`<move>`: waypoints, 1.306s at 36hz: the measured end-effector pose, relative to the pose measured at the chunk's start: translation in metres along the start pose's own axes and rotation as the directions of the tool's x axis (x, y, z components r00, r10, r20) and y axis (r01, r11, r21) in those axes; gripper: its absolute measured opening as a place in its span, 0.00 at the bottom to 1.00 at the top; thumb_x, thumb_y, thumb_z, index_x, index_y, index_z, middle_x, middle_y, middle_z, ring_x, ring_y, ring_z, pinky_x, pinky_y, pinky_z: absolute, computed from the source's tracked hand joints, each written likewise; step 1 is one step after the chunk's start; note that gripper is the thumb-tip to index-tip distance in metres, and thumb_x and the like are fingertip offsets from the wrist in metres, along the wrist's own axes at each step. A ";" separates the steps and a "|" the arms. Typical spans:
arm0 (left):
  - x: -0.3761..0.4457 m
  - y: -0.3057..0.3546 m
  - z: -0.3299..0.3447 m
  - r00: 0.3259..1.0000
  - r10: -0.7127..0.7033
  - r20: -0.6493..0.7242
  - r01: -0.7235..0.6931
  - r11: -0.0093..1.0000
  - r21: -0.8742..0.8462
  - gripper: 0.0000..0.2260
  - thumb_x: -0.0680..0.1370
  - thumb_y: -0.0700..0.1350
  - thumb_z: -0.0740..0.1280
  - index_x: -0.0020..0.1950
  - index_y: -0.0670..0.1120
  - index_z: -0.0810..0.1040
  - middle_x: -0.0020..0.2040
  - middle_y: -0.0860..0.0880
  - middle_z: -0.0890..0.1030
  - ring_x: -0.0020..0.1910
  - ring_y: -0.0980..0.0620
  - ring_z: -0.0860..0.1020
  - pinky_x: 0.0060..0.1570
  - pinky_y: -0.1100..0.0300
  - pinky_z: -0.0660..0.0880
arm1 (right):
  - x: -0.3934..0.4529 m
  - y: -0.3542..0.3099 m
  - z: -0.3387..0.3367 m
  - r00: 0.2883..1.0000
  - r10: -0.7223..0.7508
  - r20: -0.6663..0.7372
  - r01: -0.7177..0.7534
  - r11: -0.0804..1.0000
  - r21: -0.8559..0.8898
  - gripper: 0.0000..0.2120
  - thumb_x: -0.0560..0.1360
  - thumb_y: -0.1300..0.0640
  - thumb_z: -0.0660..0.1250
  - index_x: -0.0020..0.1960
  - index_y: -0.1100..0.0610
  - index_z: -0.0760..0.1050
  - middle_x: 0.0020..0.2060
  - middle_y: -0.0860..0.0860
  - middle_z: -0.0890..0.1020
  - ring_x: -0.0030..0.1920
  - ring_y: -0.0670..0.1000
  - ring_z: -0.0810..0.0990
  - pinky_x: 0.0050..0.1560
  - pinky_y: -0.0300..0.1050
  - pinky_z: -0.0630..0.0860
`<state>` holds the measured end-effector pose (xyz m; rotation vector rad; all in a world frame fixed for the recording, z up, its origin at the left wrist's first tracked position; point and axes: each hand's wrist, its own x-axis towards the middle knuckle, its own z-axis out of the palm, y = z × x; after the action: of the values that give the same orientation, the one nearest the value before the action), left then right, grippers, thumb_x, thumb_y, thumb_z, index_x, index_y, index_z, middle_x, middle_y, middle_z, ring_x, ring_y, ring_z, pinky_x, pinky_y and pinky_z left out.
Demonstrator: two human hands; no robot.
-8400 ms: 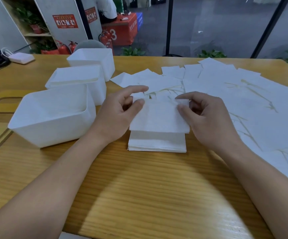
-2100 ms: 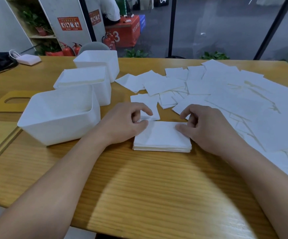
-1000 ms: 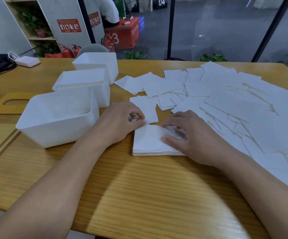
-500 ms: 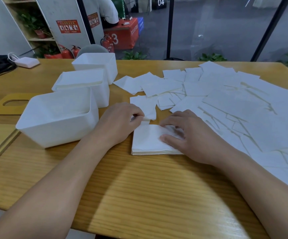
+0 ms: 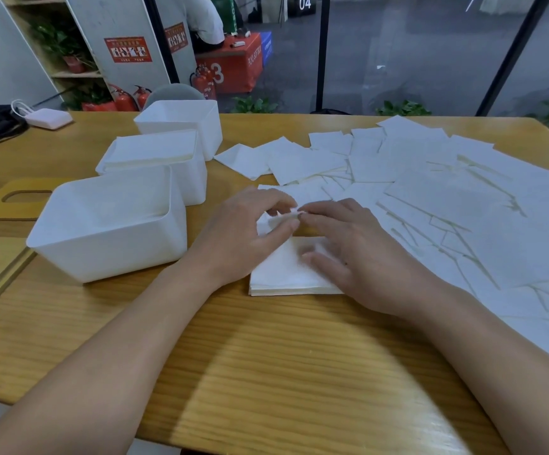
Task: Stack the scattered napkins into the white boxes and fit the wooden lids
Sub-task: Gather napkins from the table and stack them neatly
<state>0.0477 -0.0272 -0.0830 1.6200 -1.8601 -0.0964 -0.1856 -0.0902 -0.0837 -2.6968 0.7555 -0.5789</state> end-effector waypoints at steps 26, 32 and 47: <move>-0.003 0.008 -0.010 0.985 -0.017 -0.173 -0.032 0.962 -0.272 0.11 0.84 0.47 0.74 0.66 0.52 0.86 0.48 0.59 0.84 0.52 0.52 0.82 0.55 0.59 0.78 | 0.002 -0.002 -0.012 0.868 0.343 -0.358 -0.100 0.828 0.552 0.07 0.84 0.58 0.70 0.50 0.54 0.85 0.42 0.51 0.85 0.45 0.54 0.83 0.48 0.51 0.79; 0.001 0.005 -0.011 0.976 -0.156 -0.151 0.068 0.881 -0.469 0.09 0.84 0.46 0.74 0.63 0.52 0.86 0.38 0.48 0.81 0.35 0.50 0.75 0.36 0.55 0.72 | 0.003 -0.003 -0.019 0.841 0.496 -0.214 -0.212 0.667 0.714 0.04 0.83 0.56 0.73 0.51 0.52 0.86 0.38 0.57 0.86 0.38 0.56 0.85 0.39 0.49 0.80; -0.001 -0.006 -0.012 0.956 -0.215 0.199 0.251 0.952 -0.174 0.16 0.81 0.53 0.76 0.67 0.61 0.79 0.33 0.52 0.79 0.31 0.57 0.74 0.42 0.60 0.72 | -0.002 0.009 -0.024 0.883 0.441 0.160 -0.467 0.792 0.395 0.19 0.76 0.54 0.75 0.65 0.42 0.78 0.30 0.48 0.81 0.28 0.46 0.76 0.37 0.47 0.74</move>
<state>0.0594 -0.0232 -0.0772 1.7301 -1.7156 -0.5287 -0.2016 -0.1006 -0.0666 -2.0230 1.0767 -0.4689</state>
